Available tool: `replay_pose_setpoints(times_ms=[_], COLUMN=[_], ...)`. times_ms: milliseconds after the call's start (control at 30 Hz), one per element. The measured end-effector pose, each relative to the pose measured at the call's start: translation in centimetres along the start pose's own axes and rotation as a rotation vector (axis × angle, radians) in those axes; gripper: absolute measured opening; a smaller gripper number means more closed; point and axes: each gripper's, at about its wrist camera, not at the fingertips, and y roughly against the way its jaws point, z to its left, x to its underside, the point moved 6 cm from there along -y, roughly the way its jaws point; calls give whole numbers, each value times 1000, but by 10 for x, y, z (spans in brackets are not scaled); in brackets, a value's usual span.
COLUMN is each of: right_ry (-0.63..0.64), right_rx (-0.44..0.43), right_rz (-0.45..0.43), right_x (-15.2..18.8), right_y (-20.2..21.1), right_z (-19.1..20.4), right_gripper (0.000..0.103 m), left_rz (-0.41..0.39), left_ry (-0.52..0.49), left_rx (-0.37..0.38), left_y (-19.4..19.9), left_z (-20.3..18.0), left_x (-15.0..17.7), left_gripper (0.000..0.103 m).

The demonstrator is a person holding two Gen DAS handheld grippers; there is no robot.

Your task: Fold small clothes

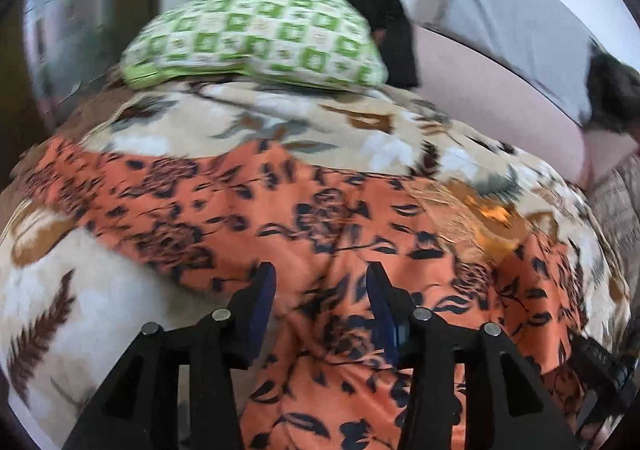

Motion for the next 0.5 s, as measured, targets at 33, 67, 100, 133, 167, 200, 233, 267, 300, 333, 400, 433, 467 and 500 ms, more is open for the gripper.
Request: replay_pose_setpoints(times_ms=[33,67,100,133,167,200,233,267,300,333,400,433,467,500], right_ry=[-1,-2,-2,-1,-1,-3,-7,-9,-12,-13,-10,-7,-6,-7], right_rx=[-1,-2,-3,-3,-5,-6,-9,-11,-12,-13,-12,-11,-10,-9], right_rz=[-2,-2,-2,-1,1,2,6,9,12,15,22,25,27,28], right_x=[0,0,-1,-1,-1,0,-1,-1,-1,-1,-2,-2,-2,-2], right_y=[0,0,0,-1,0,0,0,0,0,0,1,1,1,1], right_z=[0,0,0,0,-1,-1,-1,-1,-1,-1,-1,-1,-1,0], right_gripper=[39,39,39,39,39,39,39,39,39,39,39,39,39,39], left_rz=[26,69,115,142,163,169,169,162,151,138,93,77,57,47], left_ry=[-11,-18,-12,4,28,40,51,55,54,45,-14,-36,-64,-76], left_rx=[20,33,27,23,33,42,49,56,71,82,89,85,80,83], left_y=[-8,-19,-32,-40,-47,-49,-49,-48,-45,-41,-32,-27,-24,-21], left_z=[-4,-7,-6,-4,0,2,4,5,5,3,-7,-10,-15,-17], left_x=[1,5,9,13,15,16,16,15,14,14,10,10,8,8], left_gripper=[48,48,48,46,35,19,14,10,7,7,6,5,5,5])
